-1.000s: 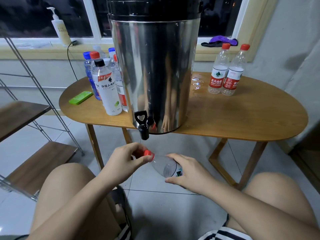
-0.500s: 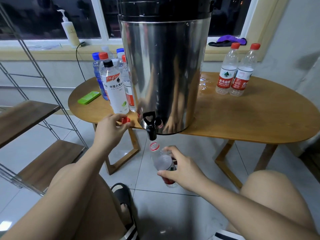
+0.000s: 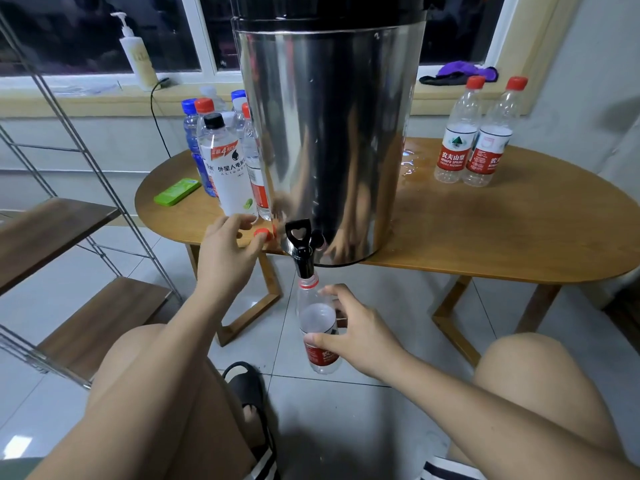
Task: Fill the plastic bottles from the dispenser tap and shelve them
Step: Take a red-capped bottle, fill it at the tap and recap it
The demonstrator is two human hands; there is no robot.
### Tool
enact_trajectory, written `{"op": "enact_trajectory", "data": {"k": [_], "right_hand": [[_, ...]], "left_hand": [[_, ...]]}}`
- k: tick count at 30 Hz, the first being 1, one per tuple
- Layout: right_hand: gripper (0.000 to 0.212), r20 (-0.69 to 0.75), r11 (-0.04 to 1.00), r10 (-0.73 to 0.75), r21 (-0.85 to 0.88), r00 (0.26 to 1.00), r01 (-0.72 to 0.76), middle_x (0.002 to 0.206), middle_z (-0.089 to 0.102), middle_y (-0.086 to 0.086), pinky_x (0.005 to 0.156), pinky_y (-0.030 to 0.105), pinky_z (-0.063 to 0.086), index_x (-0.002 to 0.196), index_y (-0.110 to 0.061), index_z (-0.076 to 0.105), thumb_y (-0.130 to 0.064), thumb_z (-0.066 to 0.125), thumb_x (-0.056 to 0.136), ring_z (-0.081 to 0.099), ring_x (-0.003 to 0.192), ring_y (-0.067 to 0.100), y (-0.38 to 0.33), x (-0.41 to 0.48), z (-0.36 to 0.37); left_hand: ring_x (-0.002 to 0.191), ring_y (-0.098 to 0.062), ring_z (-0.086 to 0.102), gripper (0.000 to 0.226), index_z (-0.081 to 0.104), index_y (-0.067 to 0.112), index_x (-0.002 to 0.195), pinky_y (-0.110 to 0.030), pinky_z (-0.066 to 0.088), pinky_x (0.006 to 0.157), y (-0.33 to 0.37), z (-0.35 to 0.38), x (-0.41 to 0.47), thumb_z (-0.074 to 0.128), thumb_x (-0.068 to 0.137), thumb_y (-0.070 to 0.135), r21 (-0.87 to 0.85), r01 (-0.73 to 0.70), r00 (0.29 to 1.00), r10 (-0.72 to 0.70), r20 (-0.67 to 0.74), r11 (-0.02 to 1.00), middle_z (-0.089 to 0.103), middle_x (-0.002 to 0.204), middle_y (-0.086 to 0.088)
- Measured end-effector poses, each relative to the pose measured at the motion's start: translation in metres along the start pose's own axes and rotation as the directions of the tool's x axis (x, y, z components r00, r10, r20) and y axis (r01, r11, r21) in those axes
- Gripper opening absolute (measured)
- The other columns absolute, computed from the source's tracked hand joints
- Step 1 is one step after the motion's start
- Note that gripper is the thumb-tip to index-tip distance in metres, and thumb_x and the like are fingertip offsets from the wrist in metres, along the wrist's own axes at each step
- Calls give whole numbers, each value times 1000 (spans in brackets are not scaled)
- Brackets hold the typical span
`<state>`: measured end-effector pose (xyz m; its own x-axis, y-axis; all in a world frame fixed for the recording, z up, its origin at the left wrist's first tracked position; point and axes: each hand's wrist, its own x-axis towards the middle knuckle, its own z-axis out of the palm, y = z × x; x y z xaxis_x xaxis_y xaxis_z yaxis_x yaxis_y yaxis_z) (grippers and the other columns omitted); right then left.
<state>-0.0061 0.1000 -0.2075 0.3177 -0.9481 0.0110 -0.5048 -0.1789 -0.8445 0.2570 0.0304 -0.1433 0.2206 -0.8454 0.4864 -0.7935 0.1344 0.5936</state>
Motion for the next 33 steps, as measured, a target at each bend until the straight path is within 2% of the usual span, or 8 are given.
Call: {"op": "enact_trajectory", "data": {"k": [4, 6, 8, 11, 14, 21, 27, 33], "right_hand": [[70, 27, 1000, 11, 23, 1000, -11, 128, 66, -23, 82, 4, 48, 134, -47, 47, -47, 93, 82, 64, 112, -6, -3, -1, 1], [71, 25, 999, 10, 39, 1000, -11, 127, 69, -22, 82, 5, 48, 134, -46, 48, -43, 95, 80, 67, 112, -2, -3, 1, 2], [72, 17, 999, 8, 47, 1000, -9, 125, 73, -19, 89, 18, 55, 132, -46, 48, -42, 96, 77, 70, 110, 4, -1, 3, 5], [73, 10, 999, 6, 33, 1000, -6, 123, 73, -21, 96, 36, 61, 131, -46, 48, -43, 95, 75, 72, 108, 9, 4, 6, 7], [72, 3, 1000, -2, 31, 1000, 2, 120, 73, -22, 96, 38, 61, 130, -45, 48, -42, 95, 76, 71, 107, 9, 4, 5, 8], [71, 9, 998, 12, 55, 1000, -12, 121, 74, -15, 97, 33, 60, 130, -45, 50, -38, 96, 76, 71, 107, 6, 5, 6, 6], [69, 27, 999, 5, 36, 1000, -6, 121, 72, -18, 96, 31, 60, 130, -42, 51, -38, 96, 78, 71, 107, 3, 0, 7, 1], [69, 47, 1000, 9, 27, 999, -10, 125, 70, -15, 100, 36, 60, 131, -43, 49, -41, 95, 79, 70, 112, 8, -1, 6, 1]], "left_hand": [[99, -4, 70, 15, 72, 26, 120, -24, 53, 81, 47, -21, -31, 60, 111, 20, -284, -100, 992, 74, -100, 954, 75, 102, 15], [104, -11, 73, 22, 71, 20, 127, -25, 54, 85, 64, -28, -43, 52, 116, 19, -405, -159, 987, 146, -63, 900, 77, 107, 10], [107, -16, 73, 24, 70, 20, 129, -29, 55, 90, 73, -30, -52, 49, 116, 18, -433, -260, 961, 276, -27, 863, 76, 113, 7], [102, -13, 70, 25, 66, 24, 133, -24, 51, 85, 77, -26, -57, 61, 108, 20, -420, -318, 937, 350, 0, 850, 74, 116, 11], [104, -12, 68, 34, 65, 21, 136, -22, 48, 86, 77, -25, -55, 73, 102, 20, -414, -327, 931, 364, 11, 849, 72, 116, 10], [97, -29, 70, 23, 68, 24, 119, -53, 56, 84, 75, -30, -57, 74, 100, 13, -446, -273, 935, 344, 85, 852, 74, 111, 6], [113, -11, 74, 11, 71, -2, 103, -26, 59, 89, 81, -41, -59, 74, 96, -11, -298, -482, 865, 502, -9, 824, 77, 127, 3], [113, -14, 75, 25, 68, -3, 95, -37, 63, 88, 77, -43, -58, 68, 87, -27, -217, -535, 839, 544, -22, 817, 74, 136, 1]]}}
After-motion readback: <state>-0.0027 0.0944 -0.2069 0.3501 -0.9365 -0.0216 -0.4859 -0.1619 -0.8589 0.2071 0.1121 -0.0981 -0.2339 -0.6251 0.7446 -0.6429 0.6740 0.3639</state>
